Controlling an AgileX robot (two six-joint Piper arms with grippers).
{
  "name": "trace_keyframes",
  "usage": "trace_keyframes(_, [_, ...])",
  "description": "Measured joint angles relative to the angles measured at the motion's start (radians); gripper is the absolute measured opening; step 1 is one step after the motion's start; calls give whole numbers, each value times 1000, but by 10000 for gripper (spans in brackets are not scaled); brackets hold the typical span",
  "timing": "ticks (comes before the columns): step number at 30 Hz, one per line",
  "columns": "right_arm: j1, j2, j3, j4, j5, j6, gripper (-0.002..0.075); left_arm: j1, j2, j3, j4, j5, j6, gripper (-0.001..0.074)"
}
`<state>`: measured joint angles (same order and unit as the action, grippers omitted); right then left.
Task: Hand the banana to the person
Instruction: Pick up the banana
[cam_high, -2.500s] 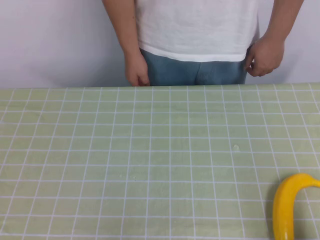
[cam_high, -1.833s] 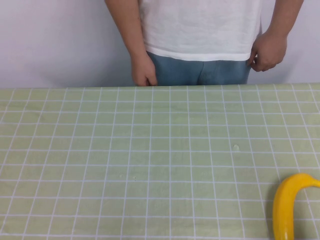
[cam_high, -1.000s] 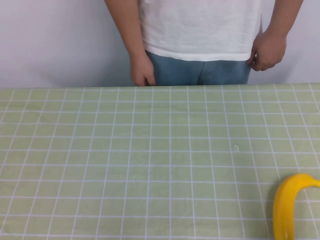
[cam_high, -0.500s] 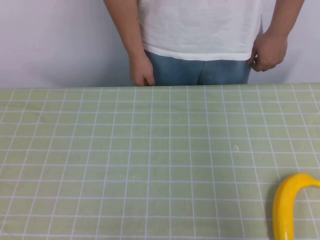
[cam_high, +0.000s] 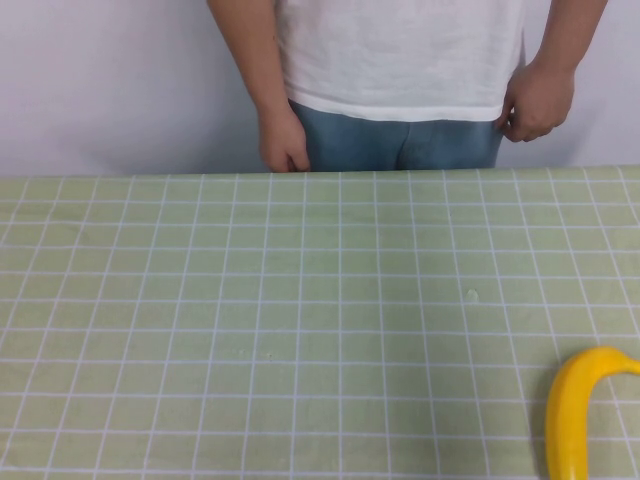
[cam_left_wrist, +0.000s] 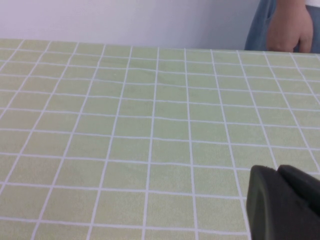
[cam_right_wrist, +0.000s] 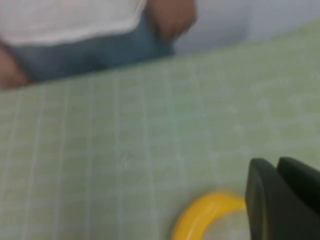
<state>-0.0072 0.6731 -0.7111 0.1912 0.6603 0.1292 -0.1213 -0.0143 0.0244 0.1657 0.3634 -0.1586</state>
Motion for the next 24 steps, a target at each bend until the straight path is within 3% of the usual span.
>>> trace_keyframes(3, [0, 81, 0, 144, 128, -174, -3, 0, 0, 0, 0, 0, 0, -4])
trace_keyframes(6, [7, 163, 0, 216, 205, -217, 41, 0, 0, 0, 0, 0, 0, -4])
trace_keyframes(14, [178, 361, 0, 214, 247, -160, 413, 0, 0, 0, 0, 0, 0, -4])
trace_keyframes(20, [321, 501, 0, -71, 198, 172, 425, 0, 0, 0, 0, 0, 0, -4])
trace_keyframes(24, [356, 594, 0, -81, 124, 199, 425, 0, 0, 0, 0, 0, 0, -4])
